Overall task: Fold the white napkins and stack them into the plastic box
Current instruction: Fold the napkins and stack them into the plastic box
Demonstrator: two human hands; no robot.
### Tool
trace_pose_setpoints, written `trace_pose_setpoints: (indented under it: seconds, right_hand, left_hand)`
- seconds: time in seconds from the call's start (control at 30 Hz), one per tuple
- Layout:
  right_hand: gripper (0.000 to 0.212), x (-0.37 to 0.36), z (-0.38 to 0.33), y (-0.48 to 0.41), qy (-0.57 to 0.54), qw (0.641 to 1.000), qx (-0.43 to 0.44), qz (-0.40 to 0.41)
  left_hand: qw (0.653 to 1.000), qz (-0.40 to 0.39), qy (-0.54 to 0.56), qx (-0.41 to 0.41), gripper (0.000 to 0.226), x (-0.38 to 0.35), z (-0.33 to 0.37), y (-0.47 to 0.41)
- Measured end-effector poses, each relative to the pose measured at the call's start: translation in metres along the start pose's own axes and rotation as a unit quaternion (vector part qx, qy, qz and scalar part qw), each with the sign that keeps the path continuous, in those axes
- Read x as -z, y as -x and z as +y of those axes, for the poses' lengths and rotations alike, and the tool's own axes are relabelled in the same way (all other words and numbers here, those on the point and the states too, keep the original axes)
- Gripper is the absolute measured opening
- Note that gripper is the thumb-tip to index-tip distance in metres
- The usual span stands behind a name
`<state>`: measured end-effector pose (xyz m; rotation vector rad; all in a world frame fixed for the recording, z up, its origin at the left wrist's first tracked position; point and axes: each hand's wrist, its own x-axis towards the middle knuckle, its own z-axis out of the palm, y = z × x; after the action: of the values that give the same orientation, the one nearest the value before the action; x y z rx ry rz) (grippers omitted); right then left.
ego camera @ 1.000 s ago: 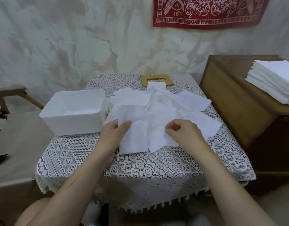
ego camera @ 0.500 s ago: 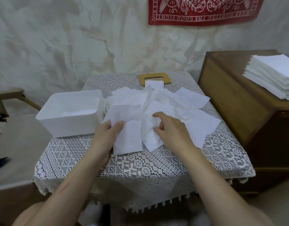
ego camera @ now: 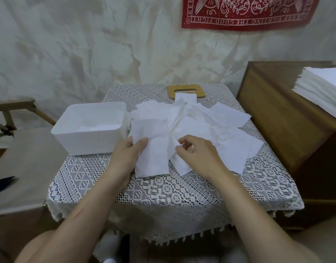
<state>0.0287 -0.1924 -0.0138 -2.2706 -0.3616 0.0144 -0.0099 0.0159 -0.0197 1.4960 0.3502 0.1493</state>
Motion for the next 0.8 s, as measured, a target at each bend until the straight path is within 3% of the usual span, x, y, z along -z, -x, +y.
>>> trace_pose_setpoints:
  seconds: [0.17,0.37,0.47,0.6,0.8]
  right_hand:
    - [0.021,-0.013,-0.004,-0.006,0.004,1.0,0.002,0.026]
    - [0.018,0.024,0.011,0.0,-0.114,0.985,-0.042,0.121]
    - [0.016,0.046,0.034,0.011,-0.126,0.984,-0.09,0.085]
    - [0.009,0.053,0.046,0.019,-0.078,0.99,-0.115,0.028]
    - [0.043,0.051,0.03,0.015,0.137,0.986,-0.056,0.076]
  left_hand:
    - [1.0,0.009,0.012,0.009,0.02,0.003,-0.001,0.002]
    - [0.999,0.008,0.035,0.022,0.021,0.004,0.002,0.001]
    - [0.999,-0.001,0.034,0.023,0.019,0.0,0.002,0.0]
    - [0.999,-0.01,0.024,0.021,0.02,-0.006,0.003,0.002]
    - [1.0,-0.018,0.017,0.014,0.016,-0.009,0.002,0.002]
